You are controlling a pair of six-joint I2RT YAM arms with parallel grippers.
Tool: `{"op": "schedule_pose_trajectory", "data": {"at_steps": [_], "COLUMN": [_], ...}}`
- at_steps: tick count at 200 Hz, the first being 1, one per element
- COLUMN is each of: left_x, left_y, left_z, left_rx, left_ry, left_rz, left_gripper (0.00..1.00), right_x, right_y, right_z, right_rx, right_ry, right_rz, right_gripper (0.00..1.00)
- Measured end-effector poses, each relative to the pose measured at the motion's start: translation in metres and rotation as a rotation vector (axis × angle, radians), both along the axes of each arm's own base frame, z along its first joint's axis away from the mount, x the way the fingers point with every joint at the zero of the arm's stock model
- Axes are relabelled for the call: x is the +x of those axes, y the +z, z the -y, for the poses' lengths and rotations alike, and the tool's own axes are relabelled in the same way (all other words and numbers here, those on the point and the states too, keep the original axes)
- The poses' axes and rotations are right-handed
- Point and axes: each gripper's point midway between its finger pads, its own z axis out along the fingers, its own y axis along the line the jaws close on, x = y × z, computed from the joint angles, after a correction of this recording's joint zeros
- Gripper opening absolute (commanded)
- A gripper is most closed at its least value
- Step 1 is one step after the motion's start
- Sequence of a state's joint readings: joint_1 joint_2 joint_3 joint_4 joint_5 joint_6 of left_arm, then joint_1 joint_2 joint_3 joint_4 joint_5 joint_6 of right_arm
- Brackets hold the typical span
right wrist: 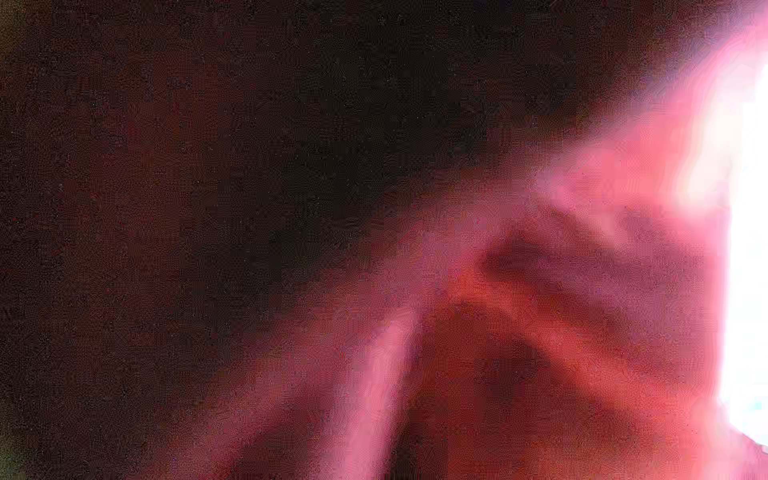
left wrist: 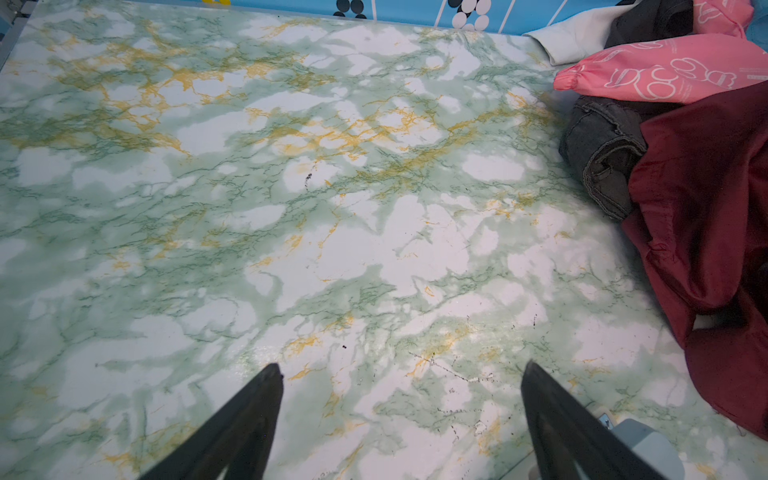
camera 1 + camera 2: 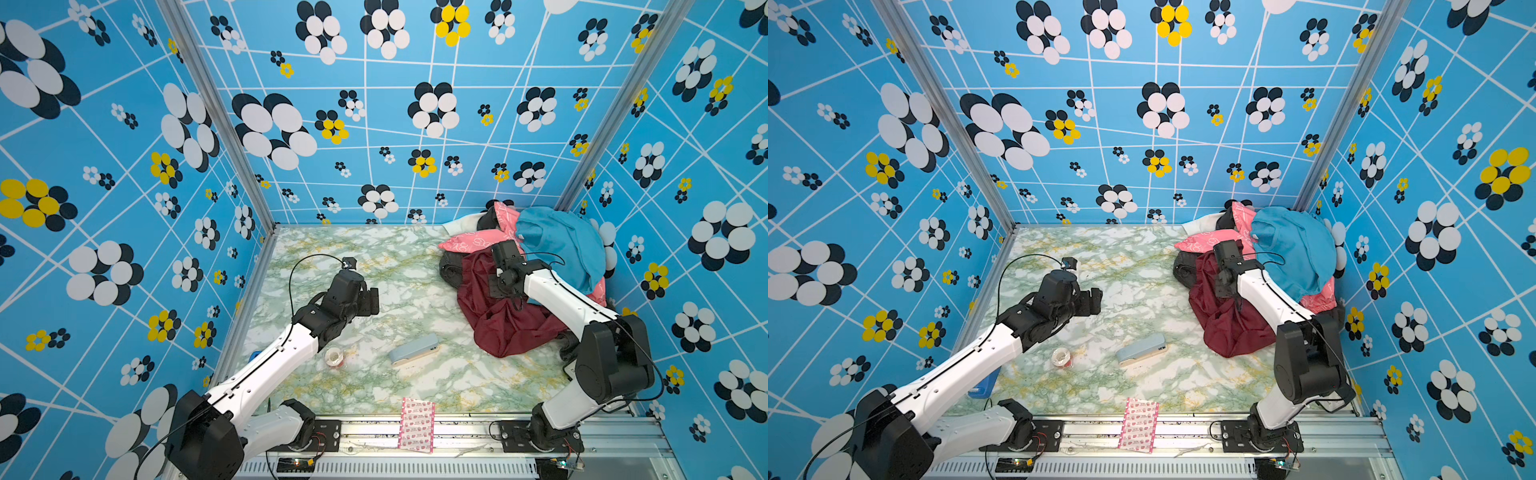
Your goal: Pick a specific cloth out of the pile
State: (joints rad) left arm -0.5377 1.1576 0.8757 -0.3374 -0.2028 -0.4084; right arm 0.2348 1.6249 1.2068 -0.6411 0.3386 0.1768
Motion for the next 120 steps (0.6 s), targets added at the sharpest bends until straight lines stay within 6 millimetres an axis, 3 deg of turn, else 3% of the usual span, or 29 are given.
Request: {"op": "schedule_pose_trajectory", "data": {"at_steps": [21, 38, 93, 120], "left_x": [0.001, 0.001, 0.002, 0.002], "left_y": [0.004, 0.004, -0.001, -0.001], "left_z": [0.001, 0.001, 0.002, 0.002], "left_rx": [-0.005, -0.005, 0.003, 0.001], "left_ry": [-0.001, -0.001, -0.002, 0.0], "left_rz": [0.008, 0.009, -0.006, -0.007], "left_gripper": [0.91, 0.91, 0.91, 0.91], "right_x": [-0.001, -0.002, -0.022, -0.036], "right_y": [0.004, 0.02, 0.131, 0.173], "right_z": [0.0, 0.001, 0.012, 0.015], "right_rx": [0.004, 0.015, 0.083, 0.139], "right_ry": [-0.003, -0.015, -0.062, -0.077], "right_rz": [0.011, 0.054, 0.382, 0.533], "right_gripper": [0.0, 0.0, 0.0, 0.0]}}
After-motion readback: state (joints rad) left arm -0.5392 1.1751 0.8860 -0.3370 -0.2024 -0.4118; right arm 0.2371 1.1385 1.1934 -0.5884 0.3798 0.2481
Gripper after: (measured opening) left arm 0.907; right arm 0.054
